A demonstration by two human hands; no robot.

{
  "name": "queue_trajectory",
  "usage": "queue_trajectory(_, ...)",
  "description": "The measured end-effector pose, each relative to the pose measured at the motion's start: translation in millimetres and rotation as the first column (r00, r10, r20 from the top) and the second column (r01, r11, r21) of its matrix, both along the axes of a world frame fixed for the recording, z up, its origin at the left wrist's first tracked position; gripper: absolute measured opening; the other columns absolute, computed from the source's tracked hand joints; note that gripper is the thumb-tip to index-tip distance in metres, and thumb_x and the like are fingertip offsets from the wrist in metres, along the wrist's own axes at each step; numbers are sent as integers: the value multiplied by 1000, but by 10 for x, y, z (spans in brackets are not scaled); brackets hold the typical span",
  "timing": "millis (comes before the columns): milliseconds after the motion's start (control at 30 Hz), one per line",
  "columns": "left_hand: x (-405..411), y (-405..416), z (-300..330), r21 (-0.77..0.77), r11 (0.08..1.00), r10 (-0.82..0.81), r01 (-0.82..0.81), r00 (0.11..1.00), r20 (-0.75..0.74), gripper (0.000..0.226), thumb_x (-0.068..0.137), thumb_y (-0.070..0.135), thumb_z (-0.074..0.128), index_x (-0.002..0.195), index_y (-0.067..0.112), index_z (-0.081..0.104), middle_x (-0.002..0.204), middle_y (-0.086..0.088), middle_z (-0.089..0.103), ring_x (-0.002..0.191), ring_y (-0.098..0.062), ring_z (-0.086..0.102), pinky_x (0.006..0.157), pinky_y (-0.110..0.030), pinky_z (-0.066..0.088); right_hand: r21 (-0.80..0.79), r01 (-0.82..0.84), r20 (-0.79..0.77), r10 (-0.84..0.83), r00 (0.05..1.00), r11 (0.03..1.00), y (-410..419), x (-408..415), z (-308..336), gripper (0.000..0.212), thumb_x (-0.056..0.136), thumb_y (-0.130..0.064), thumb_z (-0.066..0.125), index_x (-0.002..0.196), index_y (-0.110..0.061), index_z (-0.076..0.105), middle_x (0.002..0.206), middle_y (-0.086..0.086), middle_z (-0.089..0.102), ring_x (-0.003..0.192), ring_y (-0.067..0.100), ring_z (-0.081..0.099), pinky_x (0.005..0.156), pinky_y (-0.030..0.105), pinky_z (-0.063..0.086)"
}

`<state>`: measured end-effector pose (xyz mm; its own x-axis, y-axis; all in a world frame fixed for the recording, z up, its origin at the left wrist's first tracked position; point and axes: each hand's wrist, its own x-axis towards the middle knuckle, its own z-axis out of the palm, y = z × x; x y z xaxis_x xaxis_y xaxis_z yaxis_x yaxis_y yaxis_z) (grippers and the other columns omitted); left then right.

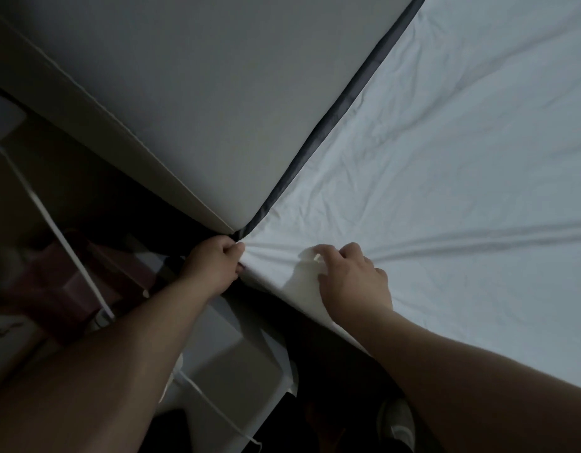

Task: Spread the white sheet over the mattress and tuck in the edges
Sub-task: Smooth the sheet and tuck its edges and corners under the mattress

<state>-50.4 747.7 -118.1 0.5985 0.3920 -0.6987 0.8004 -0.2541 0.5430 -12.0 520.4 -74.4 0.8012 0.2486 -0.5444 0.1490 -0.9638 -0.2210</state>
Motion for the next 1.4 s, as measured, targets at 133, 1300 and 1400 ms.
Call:
queue_trajectory(133,-22,19,-152,67,982,172,-178,981,89,33,95,46,58,78,21,70,87,-14,75,90,-36,74,90,-53,60,53,9,-20,-8,1000,999,81,58,-18,50,99,-30,50,149,-34,41,135,1,44,121,28,43,97,42,40)
queue_trajectory(1300,1455,-1530,727,315,634,-522,707,691,-500,50,102,44,45,140,14,52,143,-8,54,124,-25,57,98,-31,48,52,177,-119,-170,978,983,-2162,2170,316,62,96,-43,57,152,-22,42,163,8,30,145,35,34,116,49,39)
queue_trajectory(1400,2017,-1854,770,324,650,-591,687,725,-353,54,103,43,46,153,20,43,158,-4,41,139,-22,48,111,-33,42,40,162,-88,-158,983,986,-2451,2616,321,68,95,-47,58,155,-24,38,168,7,21,151,34,27,118,51,35)
